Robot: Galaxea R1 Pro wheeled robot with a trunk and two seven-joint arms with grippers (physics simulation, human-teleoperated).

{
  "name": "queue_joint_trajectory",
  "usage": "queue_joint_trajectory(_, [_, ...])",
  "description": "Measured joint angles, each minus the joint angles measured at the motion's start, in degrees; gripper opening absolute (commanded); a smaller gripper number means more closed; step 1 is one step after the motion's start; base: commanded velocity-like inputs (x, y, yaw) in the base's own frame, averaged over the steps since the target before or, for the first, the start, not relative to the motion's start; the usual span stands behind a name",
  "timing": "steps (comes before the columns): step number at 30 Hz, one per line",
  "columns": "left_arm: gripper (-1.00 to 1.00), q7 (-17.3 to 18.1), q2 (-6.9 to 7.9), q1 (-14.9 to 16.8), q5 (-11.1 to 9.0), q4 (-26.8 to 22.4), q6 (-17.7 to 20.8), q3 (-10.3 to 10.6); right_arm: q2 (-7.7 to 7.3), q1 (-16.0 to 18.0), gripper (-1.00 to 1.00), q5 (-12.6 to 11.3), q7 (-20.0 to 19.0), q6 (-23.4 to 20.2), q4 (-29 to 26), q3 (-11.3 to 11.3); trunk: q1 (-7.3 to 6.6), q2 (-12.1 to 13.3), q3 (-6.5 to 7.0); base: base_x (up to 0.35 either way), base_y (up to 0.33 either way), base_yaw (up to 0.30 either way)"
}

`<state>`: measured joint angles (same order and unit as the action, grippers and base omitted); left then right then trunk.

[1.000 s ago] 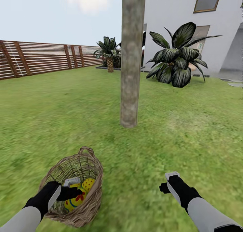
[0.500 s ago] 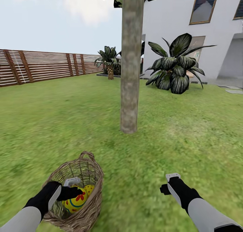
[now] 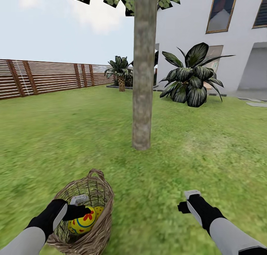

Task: Take the three Easter eggs out of the wicker basket on the lawn in the garden, then place them on the lawn next to a single tree (choose any tree) so that all three eggs are next to the same tree and none are left in the basket.

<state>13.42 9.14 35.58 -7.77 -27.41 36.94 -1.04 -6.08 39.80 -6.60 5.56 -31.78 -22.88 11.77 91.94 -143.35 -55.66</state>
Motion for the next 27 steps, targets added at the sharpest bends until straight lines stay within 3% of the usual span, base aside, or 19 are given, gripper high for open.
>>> queue_joint_trajectory(3, [-1.00,0.0,0.00,0.0,0.0,-0.1,0.0,0.0,0.37,0.0,1.00,0.6,-1.8,-0.1,0.0,0.1,0.00,0.0,0.00,-0.003,0.000,0.000])
queue_joint_trajectory(15, [-1.00,0.0,-0.18,0.0,-0.1,0.0,0.0,0.0,0.86,0.0,1.00,0.7,-1.8,-0.1,0.1,0.2,0.01,0.0,0.00,-0.102,0.085,0.000])
queue_joint_trajectory(27, [-1.00,-0.1,-0.79,0.0,0.1,0.0,0.0,0.0,1.86,0.0,1.00,0.8,-1.8,-0.1,0.3,0.3,-0.69,0.9,2.57,0.000,0.002,0.000])
